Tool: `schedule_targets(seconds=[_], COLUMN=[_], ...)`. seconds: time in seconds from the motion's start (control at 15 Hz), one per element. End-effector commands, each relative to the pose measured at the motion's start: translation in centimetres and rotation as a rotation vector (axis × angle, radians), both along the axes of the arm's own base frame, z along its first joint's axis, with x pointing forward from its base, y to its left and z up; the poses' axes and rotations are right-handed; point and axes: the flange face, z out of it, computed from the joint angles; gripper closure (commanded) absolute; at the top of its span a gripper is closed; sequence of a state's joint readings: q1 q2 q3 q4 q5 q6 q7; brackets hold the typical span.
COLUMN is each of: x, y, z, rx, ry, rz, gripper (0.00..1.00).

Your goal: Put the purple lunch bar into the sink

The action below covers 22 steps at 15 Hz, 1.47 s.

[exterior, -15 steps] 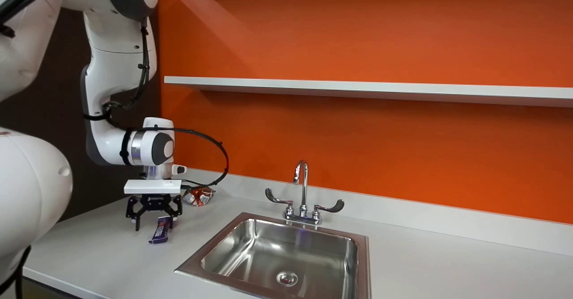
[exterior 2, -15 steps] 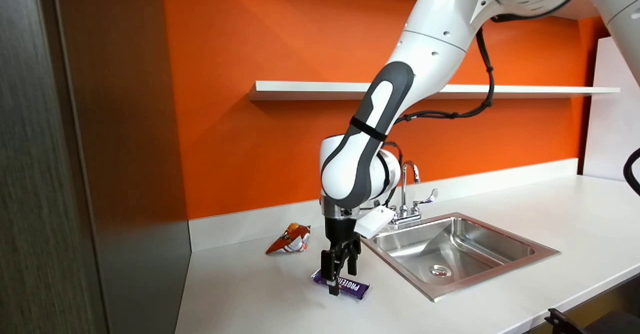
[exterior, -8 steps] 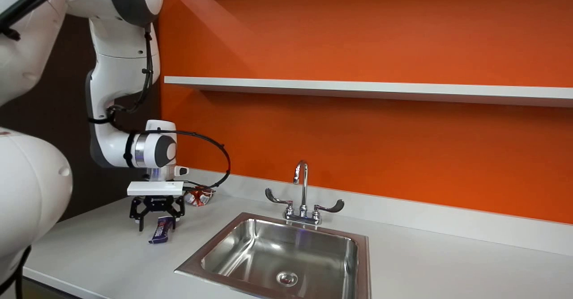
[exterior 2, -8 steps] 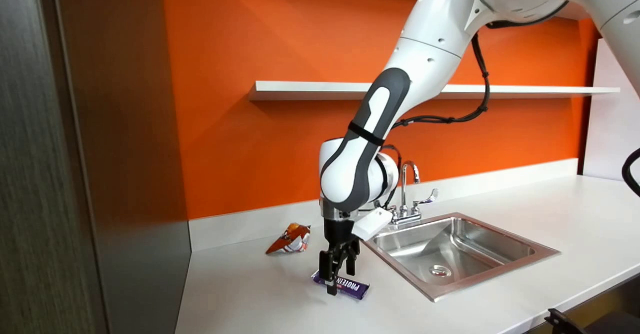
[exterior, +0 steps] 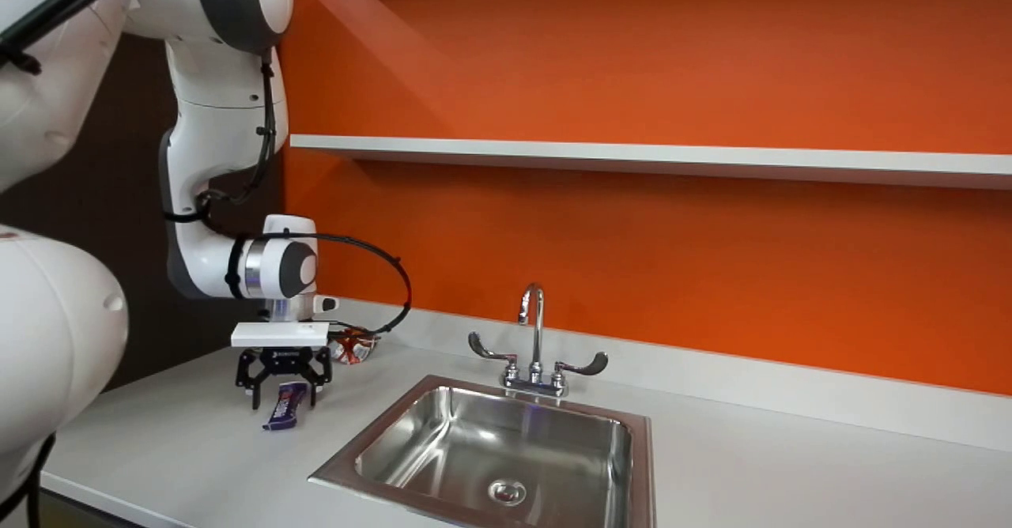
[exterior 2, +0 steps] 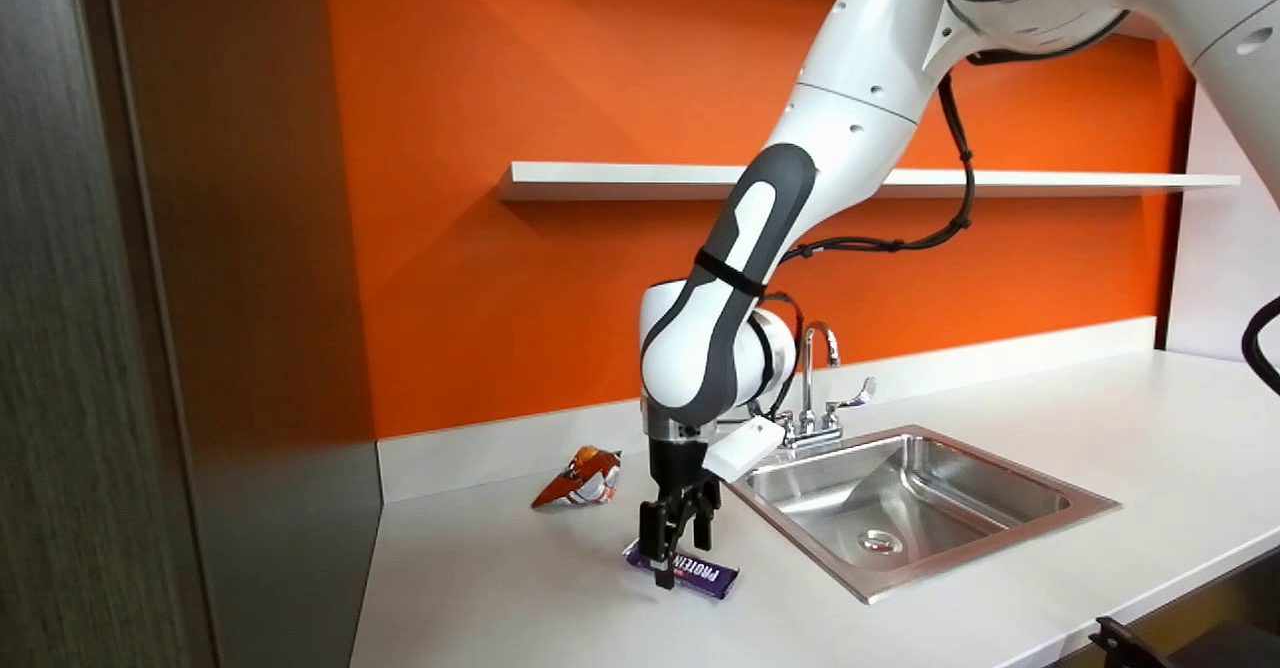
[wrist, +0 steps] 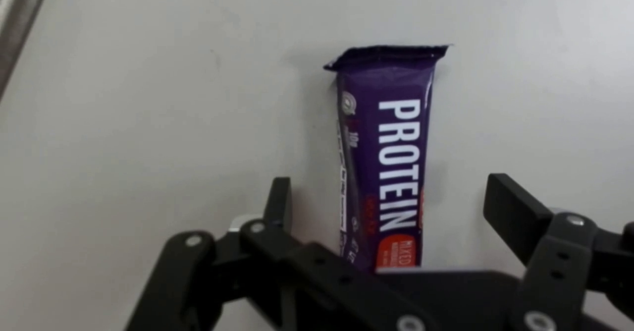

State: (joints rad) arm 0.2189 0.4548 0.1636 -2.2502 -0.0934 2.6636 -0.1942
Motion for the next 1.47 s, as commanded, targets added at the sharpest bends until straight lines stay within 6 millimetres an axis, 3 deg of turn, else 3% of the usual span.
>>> schedule_targets(seconds=[0.0, 0.07, 0.13, 0.2, 0.8, 0.93, 1.4], x=[0.6, 0.6, 0.7, 0.7, 1.4, 1.5, 2.2], y=[0.1, 0.1, 0.0, 0.0, -0.6, -0.7, -1.4], z=[0.0, -0.1, -0.1, -0.2, 0.1, 0.8, 5.9], rx=[-0.015, -0.015, -0.016, -0.016, -0.017, -0.016, -0.007], ry=[-0.013, -0.013, -0.012, -0.011, -0.014, -0.021, -0.088], rz=[-0.013, -0.014, -0.014, -0.014, -0.031, -0.039, -0.085], gripper=[0.0, 0.0, 0.11, 0.28, 0.95, 0.93, 0.93])
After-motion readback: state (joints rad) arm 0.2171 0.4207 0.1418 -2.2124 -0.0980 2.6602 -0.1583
